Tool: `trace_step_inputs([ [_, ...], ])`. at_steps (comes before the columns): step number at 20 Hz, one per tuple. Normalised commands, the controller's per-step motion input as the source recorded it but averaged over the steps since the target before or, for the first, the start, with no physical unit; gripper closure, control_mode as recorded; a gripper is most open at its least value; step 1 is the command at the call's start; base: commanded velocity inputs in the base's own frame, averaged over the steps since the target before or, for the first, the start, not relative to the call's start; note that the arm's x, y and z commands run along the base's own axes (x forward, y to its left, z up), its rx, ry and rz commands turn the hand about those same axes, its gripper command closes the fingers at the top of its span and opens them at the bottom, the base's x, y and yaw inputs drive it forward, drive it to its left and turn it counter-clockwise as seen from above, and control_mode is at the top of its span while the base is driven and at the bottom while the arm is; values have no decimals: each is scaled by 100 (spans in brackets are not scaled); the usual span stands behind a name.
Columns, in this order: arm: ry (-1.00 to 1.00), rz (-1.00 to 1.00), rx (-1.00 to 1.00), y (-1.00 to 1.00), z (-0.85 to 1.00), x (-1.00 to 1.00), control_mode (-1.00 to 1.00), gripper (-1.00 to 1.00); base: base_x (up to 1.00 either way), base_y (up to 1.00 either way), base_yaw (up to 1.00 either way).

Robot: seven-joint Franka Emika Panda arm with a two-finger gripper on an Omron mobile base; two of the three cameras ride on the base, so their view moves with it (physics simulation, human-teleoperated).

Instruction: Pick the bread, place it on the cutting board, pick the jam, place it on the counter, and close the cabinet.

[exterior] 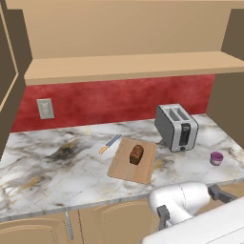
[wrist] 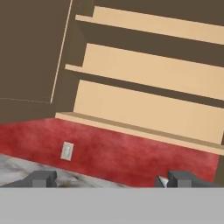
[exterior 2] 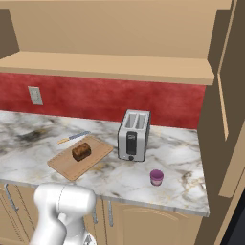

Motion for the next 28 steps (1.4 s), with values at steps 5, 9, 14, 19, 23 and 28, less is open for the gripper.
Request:
trace_step_inputs([
  [5,-1,3,0,22,12,-7,-100,-100,0,0,0],
  [9,-1,3,0,18,6,-15,-100,-100,0,0,0],
  [14,-2,3,0,19,0,-14,-100,-100,0,0,0],
  [19,-2,4,0,15,4,-8,-100,-100,0,0,0],
  [23,0,1,0,6,1,0,-100,-100,0,0,0],
  [28,0,4,0,9,0,0,-100,-100,0,0,0],
])
